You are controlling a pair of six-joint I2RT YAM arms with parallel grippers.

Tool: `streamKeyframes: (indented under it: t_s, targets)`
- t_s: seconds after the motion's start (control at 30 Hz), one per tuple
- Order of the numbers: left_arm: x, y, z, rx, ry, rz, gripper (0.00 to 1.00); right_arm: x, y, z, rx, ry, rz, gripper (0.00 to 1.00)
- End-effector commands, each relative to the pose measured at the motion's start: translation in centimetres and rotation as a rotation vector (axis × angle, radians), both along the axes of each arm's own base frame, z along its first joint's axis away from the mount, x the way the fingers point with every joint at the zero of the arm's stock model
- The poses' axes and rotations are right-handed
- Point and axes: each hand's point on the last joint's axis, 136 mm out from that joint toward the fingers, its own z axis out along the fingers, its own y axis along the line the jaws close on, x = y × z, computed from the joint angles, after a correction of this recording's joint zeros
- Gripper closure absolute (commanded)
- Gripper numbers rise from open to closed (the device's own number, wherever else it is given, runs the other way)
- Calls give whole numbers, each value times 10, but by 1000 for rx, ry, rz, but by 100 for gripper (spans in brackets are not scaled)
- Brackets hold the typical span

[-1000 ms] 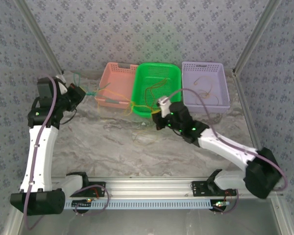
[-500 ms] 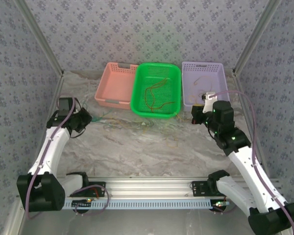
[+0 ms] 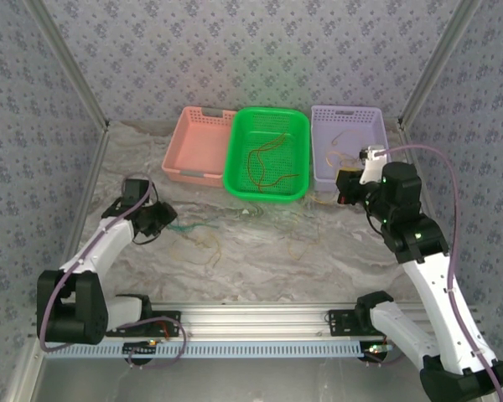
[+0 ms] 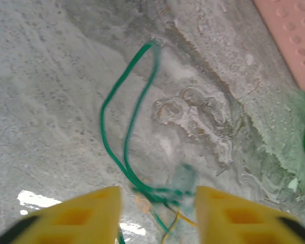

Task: Untangle the cables

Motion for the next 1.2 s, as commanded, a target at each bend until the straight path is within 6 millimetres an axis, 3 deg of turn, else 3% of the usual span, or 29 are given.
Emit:
streamKeyframes:
  t_s: [0.0,0.1,0.13,0.23,0.33,0.43,0.5,0.63,0.97,1.17]
  targets:
    - [17,-9,44,-16,-148,-34,41,-6,6,22,57,-6,30,100]
    - [17,-18,86,-1,-261,-80,23,-5,8,35,92,-12,31,100]
    - [16,-21,99,4,-295,-94,21,-7,8,54,109,-43,31,100]
    - [10,-40,138,-11,-405,-172,19,-4,7,71,136,-47,15,100]
    - [-3,-81,168,-52,-505,-328,23,0,4,86,157,-53,-13,100]
    - [-23,-135,182,-116,-596,-496,26,1,3,101,184,-51,-31,100]
    - [-38,-167,182,-148,-652,-573,28,-1,3,117,213,-73,-34,100]
    - [-60,-207,168,-186,-724,-631,32,-3,-2,145,260,-102,-60,100]
    - [-84,-265,124,-197,-705,-689,30,-11,-7,209,401,-170,-88,100]
    - [-91,-279,112,-182,-689,-689,31,-13,-14,247,420,-263,-109,100]
